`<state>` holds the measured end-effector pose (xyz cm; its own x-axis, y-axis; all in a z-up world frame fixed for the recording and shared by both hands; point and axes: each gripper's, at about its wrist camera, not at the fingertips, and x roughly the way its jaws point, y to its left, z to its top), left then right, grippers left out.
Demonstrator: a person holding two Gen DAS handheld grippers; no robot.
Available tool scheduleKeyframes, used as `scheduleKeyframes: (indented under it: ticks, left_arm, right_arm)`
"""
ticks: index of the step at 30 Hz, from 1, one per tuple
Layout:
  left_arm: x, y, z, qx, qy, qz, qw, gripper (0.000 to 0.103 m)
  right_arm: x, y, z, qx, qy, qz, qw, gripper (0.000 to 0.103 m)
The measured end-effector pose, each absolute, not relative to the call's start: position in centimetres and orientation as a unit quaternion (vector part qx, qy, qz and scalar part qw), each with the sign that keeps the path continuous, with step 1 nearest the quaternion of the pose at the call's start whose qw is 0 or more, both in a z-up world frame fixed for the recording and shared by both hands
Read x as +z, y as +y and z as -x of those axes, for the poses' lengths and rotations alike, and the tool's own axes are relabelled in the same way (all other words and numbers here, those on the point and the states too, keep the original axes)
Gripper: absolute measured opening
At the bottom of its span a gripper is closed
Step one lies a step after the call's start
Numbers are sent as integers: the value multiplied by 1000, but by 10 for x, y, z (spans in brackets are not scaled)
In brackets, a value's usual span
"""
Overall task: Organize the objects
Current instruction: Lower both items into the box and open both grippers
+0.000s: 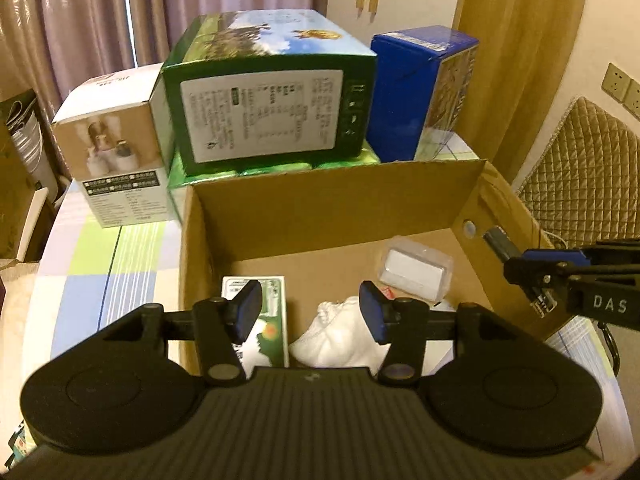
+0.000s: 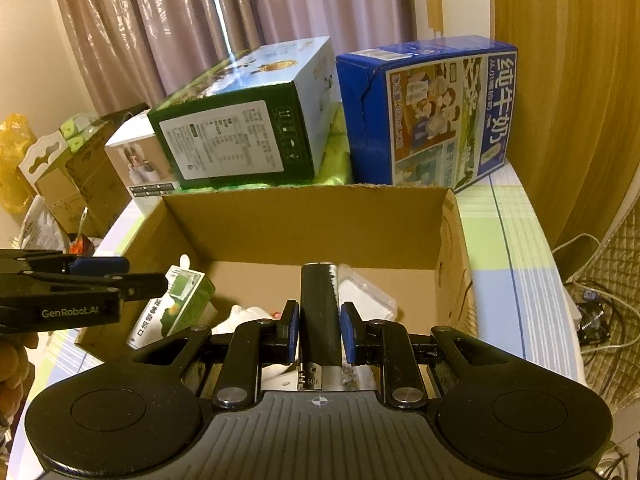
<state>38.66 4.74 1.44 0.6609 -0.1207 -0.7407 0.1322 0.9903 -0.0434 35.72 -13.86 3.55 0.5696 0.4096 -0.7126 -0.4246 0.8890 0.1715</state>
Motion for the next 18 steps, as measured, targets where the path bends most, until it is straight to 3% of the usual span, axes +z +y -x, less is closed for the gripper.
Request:
scheduleKeyframes:
  ticks: [8, 10, 11, 12, 18]
  left_arm:
    - [13, 53, -381, -68, 410, -10, 909, 48]
    - [13, 52, -380, -68, 411, -12, 909, 48]
    - [13, 52, -379, -69, 411, -13, 909, 49]
    - [13, 51, -379, -70, 411, -13, 909, 52]
    - [9, 54, -376, -70, 412, -1, 909, 55]
  right_arm:
    - [39, -133, -362, 240, 380, -21, 893, 19]
    - [42, -136, -365, 242, 367, -45, 897, 32]
    - [42, -137, -366, 238, 365, -54, 898, 60]
    - [43, -139, -366, 234, 361, -62, 900, 71]
    - [43, -147, -361, 235, 361, -62, 901, 72]
